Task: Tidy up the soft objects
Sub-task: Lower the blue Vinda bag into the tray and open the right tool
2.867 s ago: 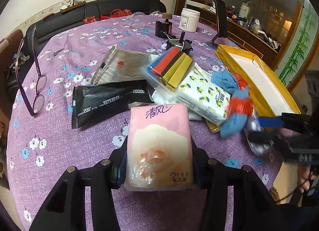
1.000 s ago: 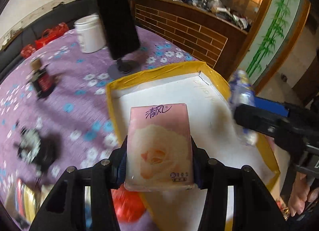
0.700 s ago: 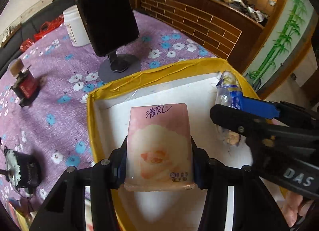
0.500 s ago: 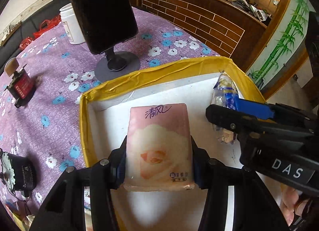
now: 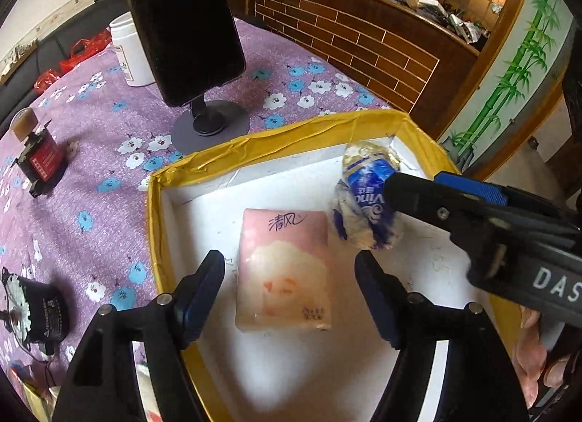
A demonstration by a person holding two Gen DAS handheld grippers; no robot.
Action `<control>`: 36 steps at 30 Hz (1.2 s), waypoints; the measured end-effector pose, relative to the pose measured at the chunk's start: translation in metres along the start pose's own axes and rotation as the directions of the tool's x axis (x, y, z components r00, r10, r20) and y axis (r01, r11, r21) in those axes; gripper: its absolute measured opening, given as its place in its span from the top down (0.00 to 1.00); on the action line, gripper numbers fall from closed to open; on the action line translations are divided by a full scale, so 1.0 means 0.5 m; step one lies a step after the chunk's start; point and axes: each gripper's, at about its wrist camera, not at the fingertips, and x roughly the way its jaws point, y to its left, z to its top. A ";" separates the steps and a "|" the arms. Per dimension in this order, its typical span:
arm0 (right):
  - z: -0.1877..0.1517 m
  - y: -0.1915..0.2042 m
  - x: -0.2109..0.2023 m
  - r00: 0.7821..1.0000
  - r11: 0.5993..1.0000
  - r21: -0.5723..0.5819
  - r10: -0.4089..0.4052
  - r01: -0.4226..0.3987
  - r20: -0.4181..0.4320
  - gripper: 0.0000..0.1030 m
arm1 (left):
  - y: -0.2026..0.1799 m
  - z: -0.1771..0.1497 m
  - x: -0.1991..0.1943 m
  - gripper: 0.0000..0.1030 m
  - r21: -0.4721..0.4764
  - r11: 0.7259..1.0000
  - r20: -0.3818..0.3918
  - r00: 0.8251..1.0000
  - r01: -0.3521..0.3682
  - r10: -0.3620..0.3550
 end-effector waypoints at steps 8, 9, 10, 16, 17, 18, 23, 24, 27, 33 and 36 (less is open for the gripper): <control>-0.045 0.027 -0.068 0.997 0.997 0.032 0.065 -0.066 0.044 0.35 | -0.003 -0.035 -0.064 0.29 -0.008 1.000 0.041 0.999 0.022 -0.022; -0.055 0.034 -0.077 0.996 0.996 0.035 0.075 -0.076 0.049 0.35 | -0.003 -0.040 -0.070 0.29 -0.007 1.000 0.044 0.999 0.024 -0.024; -0.063 0.039 -0.084 0.995 0.996 0.035 0.083 -0.085 0.053 0.35 | -0.004 -0.049 -0.079 0.29 -0.004 1.000 0.048 0.999 0.024 -0.024; -0.113 0.068 -0.120 0.991 0.992 0.034 0.118 -0.121 0.068 0.35 | -0.002 -0.107 -0.122 0.29 0.006 1.000 0.070 0.997 0.015 -0.015; -0.120 0.070 -0.124 0.991 0.992 0.032 0.117 -0.119 0.070 0.35 | -0.001 -0.118 -0.129 0.29 0.005 1.000 0.070 0.997 0.017 -0.017; -0.134 0.079 -0.131 0.991 0.994 0.025 0.107 -0.109 0.074 0.35 | 0.001 -0.129 -0.137 0.29 0.002 1.000 0.074 0.997 0.021 -0.021; -0.188 0.125 -0.158 0.993 0.999 -0.018 0.050 -0.049 0.107 0.35 | 0.017 -0.195 -0.190 0.29 -0.004 0.999 0.115 0.993 0.036 -0.035; -0.195 0.132 -0.161 0.993 0.999 -0.034 0.037 -0.033 0.116 0.35 | 0.021 -0.213 -0.206 0.29 -0.003 0.999 0.130 0.991 0.035 -0.034; -0.234 0.176 -0.186 0.983 0.995 -0.094 0.002 0.016 0.181 0.35 | 0.033 -0.259 -0.248 0.29 0.002 1.000 0.171 0.985 0.031 -0.031; -0.321 0.281 -0.281 0.913 0.976 -0.188 -0.021 0.106 0.407 0.20 | 0.083 -0.350 -0.329 0.27 -0.017 0.999 0.242 0.970 0.042 -0.037; -0.363 0.340 -0.317 0.882 0.945 -0.301 0.032 0.126 0.471 0.00 | 0.126 -0.397 -0.367 0.25 -0.041 0.999 0.260 0.965 0.026 -0.015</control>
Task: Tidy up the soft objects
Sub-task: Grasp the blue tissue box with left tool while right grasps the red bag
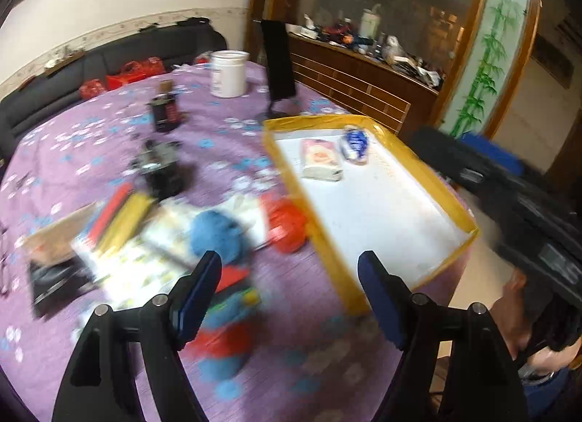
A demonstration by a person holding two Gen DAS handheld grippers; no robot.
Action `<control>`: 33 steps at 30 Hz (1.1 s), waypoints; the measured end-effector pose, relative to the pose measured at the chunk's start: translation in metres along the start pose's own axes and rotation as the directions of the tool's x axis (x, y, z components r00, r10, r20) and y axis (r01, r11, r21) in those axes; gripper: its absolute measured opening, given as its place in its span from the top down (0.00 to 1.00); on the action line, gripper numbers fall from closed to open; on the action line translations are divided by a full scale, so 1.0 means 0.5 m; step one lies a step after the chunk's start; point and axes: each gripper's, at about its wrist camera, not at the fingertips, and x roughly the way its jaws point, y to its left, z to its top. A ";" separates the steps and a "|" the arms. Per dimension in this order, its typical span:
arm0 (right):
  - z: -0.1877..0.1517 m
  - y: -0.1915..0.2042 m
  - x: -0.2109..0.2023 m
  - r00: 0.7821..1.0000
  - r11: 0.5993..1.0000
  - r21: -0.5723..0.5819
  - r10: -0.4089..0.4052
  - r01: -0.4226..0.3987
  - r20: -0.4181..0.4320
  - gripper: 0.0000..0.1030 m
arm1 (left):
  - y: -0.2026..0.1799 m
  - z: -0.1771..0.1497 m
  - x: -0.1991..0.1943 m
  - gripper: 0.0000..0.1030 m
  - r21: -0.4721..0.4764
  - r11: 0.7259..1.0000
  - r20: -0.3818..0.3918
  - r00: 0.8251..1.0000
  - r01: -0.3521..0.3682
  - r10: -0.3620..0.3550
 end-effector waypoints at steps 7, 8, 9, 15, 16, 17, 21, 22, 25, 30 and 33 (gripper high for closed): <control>-0.060 0.057 0.057 0.952 0.967 0.065 0.252 -0.245 -0.175 0.21 | 0.152 -0.102 -0.082 0.18 -0.062 0.989 -0.014 0.991 -0.133 0.132; -0.066 0.067 0.061 0.938 0.957 0.063 0.291 -0.284 -0.187 0.22 | 0.174 -0.116 -0.086 0.18 -0.075 0.986 -0.026 0.988 -0.151 0.149; -0.071 0.074 0.064 0.928 0.948 0.073 0.317 -0.309 -0.194 0.22 | 0.193 -0.129 -0.090 0.18 -0.090 0.982 -0.040 0.985 -0.168 0.165; -0.108 0.113 0.083 0.879 0.914 0.128 0.405 -0.384 -0.251 0.22 | 0.295 -0.168 -0.061 0.18 -0.185 0.948 -0.136 0.962 -0.260 0.237; -0.115 0.124 0.088 0.870 0.910 0.130 0.414 -0.393 -0.266 0.22 | 0.307 -0.165 -0.050 0.18 -0.203 0.942 -0.148 0.959 -0.268 0.241; -0.124 0.133 0.092 0.866 0.908 0.130 0.419 -0.398 -0.273 0.22 | 0.311 -0.163 -0.041 0.18 -0.210 0.940 -0.158 0.958 -0.270 0.240; -0.144 0.160 0.102 0.862 0.914 0.110 0.406 -0.391 -0.303 0.22 | 0.311 -0.147 -0.003 0.18 -0.205 0.945 -0.192 0.957 -0.254 0.216; -0.150 0.167 0.104 0.860 0.914 0.103 0.403 -0.391 -0.312 0.22 | 0.305 -0.143 0.009 0.18 -0.194 0.947 -0.199 0.955 -0.257 0.218; -0.163 0.189 0.113 0.855 0.918 0.077 0.392 -0.390 -0.341 0.22 | 0.286 -0.132 0.046 0.18 -0.147 0.948 -0.232 0.942 -0.281 0.243; -0.179 0.212 0.140 0.860 0.934 0.030 0.339 -0.355 -0.381 0.22 | 0.273 -0.130 0.069 0.32 -0.096 0.941 -0.204 0.931 -0.326 0.302; -0.183 0.212 0.165 0.855 0.941 0.044 0.324 -0.335 -0.405 0.22 | 0.278 -0.132 0.058 0.50 -0.106 0.945 -0.165 0.943 -0.310 0.291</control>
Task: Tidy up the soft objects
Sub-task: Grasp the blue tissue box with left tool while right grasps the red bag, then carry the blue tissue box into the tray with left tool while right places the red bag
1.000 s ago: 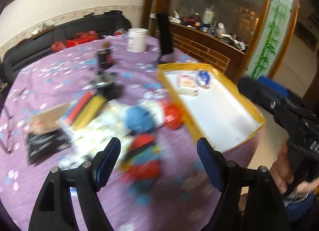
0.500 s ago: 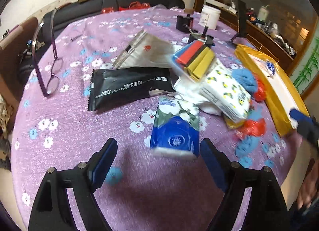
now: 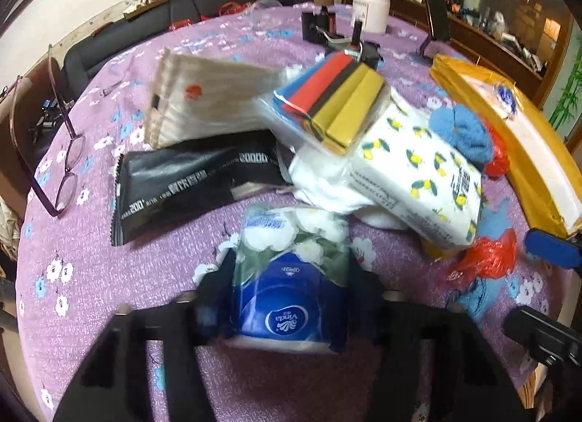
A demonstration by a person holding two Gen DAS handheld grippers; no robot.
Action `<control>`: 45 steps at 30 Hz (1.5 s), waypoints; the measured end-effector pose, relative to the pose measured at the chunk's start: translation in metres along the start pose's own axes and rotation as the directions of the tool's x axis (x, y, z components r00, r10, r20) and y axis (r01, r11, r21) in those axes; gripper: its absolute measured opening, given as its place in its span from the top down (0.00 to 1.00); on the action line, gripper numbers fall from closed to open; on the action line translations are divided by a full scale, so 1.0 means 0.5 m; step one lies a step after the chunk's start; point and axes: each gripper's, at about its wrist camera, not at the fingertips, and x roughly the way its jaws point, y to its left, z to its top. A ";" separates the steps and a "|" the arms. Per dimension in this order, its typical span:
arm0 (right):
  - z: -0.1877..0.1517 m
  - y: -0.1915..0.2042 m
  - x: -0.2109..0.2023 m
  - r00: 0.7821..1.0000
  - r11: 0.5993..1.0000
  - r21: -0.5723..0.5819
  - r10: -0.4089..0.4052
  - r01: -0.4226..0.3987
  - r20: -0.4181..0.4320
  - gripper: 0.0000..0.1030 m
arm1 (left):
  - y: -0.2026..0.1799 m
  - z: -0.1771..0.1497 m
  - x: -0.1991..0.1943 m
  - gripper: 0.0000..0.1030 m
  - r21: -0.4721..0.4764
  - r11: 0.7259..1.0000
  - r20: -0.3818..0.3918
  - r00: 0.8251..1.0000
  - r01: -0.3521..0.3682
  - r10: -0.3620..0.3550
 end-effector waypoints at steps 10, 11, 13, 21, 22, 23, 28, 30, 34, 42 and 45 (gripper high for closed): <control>0.004 -0.017 0.061 0.999 0.996 0.077 0.035 -0.033 -0.028 0.60 | 0.019 0.004 -0.019 0.50 -0.040 0.991 0.071 0.989 0.130 -0.126; 0.002 -0.018 0.057 0.999 0.996 0.082 0.032 -0.031 -0.011 0.60 | 0.016 0.006 -0.021 0.50 -0.035 0.990 0.080 0.988 0.134 -0.131; 0.001 -0.008 0.030 0.998 0.999 0.050 0.001 -0.004 0.060 0.60 | 0.009 0.006 -0.032 0.50 -0.018 0.990 0.107 0.985 0.141 -0.138; -0.002 0.006 -0.030 0.977 0.999 0.004 -0.043 0.043 0.208 0.60 | -0.016 0.000 -0.074 0.50 0.049 0.984 0.204 0.963 0.171 -0.177; -0.003 0.002 -0.029 0.979 0.999 0.016 -0.039 0.037 0.199 0.60 | -0.018 0.000 -0.075 0.50 0.055 0.983 0.205 0.962 0.175 -0.182; -0.002 0.000 -0.027 0.980 0.999 0.021 -0.038 0.035 0.195 0.60 | -0.020 0.000 -0.077 0.50 0.057 0.982 0.204 0.961 0.180 -0.188; -0.002 -0.007 -0.047 0.978 0.999 0.028 -0.048 0.043 0.202 0.60 | -0.033 -0.004 -0.085 0.50 0.052 0.981 0.191 0.962 0.189 -0.196; -0.001 -0.013 -0.055 0.977 0.998 0.036 -0.050 0.043 0.209 0.60 | -0.044 -0.007 -0.098 0.50 0.059 0.980 0.198 0.960 0.189 -0.197; -0.006 -0.027 -0.068 0.976 0.998 0.060 -0.041 0.028 0.216 0.60 | -0.065 -0.009 -0.117 0.50 0.069 0.977 0.206 0.956 0.200 -0.210; -0.019 -0.070 -0.115 0.966 0.992 0.122 -0.050 0.019 0.253 0.60 | -0.108 0.003 -0.119 0.50 0.073 0.971 0.165 0.958 0.226 -0.235; -0.023 -0.100 -0.137 0.961 0.986 0.163 -0.063 0.019 0.269 0.60 | -0.133 0.013 -0.129 0.50 0.093 0.968 0.166 0.955 0.235 -0.247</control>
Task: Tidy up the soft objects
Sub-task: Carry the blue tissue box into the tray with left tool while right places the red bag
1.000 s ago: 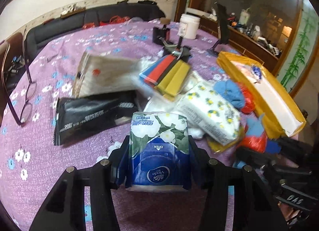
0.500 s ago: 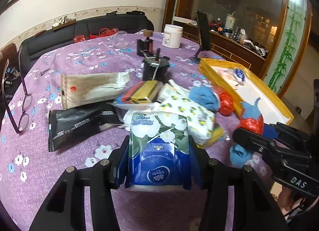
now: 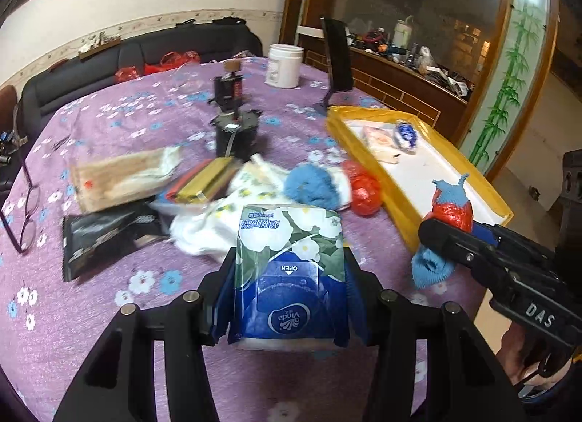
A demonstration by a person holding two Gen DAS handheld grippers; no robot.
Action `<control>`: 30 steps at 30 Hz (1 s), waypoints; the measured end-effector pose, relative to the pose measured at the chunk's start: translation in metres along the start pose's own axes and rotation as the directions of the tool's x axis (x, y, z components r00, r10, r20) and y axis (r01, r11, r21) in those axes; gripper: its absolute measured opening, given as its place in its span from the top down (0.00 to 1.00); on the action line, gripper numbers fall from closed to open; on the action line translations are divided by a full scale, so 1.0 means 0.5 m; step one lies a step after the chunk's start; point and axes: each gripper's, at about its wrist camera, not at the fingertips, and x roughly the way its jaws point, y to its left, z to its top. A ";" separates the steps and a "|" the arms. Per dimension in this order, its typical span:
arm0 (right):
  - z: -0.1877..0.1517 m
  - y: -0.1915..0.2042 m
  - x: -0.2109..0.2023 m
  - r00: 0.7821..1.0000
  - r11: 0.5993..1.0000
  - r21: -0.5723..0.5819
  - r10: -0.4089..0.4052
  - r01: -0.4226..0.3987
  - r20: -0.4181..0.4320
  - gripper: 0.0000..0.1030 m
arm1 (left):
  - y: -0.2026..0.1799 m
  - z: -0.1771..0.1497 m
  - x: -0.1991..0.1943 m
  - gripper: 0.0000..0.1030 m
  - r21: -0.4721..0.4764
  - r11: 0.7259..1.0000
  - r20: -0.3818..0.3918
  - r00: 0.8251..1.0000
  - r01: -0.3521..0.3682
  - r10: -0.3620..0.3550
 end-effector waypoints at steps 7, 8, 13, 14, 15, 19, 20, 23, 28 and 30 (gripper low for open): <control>0.014 -0.071 -0.055 0.998 0.997 0.072 -0.031 0.027 0.058 0.60 | -0.081 0.034 0.007 0.50 0.072 0.997 0.014 0.999 0.042 -0.043; 0.015 -0.079 -0.062 0.997 0.996 0.079 -0.038 0.033 0.065 0.60 | -0.094 0.039 0.010 0.50 0.081 0.996 0.012 0.999 0.049 -0.050; 0.043 -0.145 -0.100 0.994 0.990 0.124 -0.083 0.074 0.073 0.60 | -0.182 0.078 0.041 0.50 0.143 0.985 -0.003 0.995 0.097 -0.098; 0.051 -0.162 -0.109 0.993 0.987 0.136 -0.094 0.084 0.073 0.60 | -0.198 0.084 0.049 0.50 0.158 0.982 -0.007 0.994 0.105 -0.105; 0.058 -0.177 -0.114 0.992 0.985 0.146 -0.103 0.093 0.066 0.60 | -0.217 0.091 0.060 0.50 0.173 0.979 -0.016 0.994 0.109 -0.108; 0.085 -0.239 -0.116 0.992 0.975 0.187 -0.127 0.120 0.028 0.60 | -0.283 0.119 0.113 0.50 0.217 0.967 -0.058 0.991 0.132 -0.122; 0.092 -0.249 -0.111 0.991 0.975 0.182 -0.134 0.130 0.008 0.60 | -0.297 0.126 0.130 0.50 0.224 0.965 -0.074 0.989 0.139 -0.126; 0.121 -0.289 -0.091 0.985 0.970 0.174 -0.166 0.170 -0.035 0.60 | -0.331 0.140 0.176 0.50 0.239 0.960 -0.117 0.986 0.145 -0.119; 0.177 -0.356 -0.024 0.971 0.966 0.159 -0.178 0.204 -0.160 0.60 | -0.374 0.163 0.273 0.50 0.249 0.959 -0.208 0.974 0.137 -0.085; 0.197 -0.387 0.002 0.961 0.960 0.166 -0.189 0.224 -0.202 0.60 | -0.378 0.172 0.299 0.50 0.238 0.961 -0.239 0.968 0.139 -0.081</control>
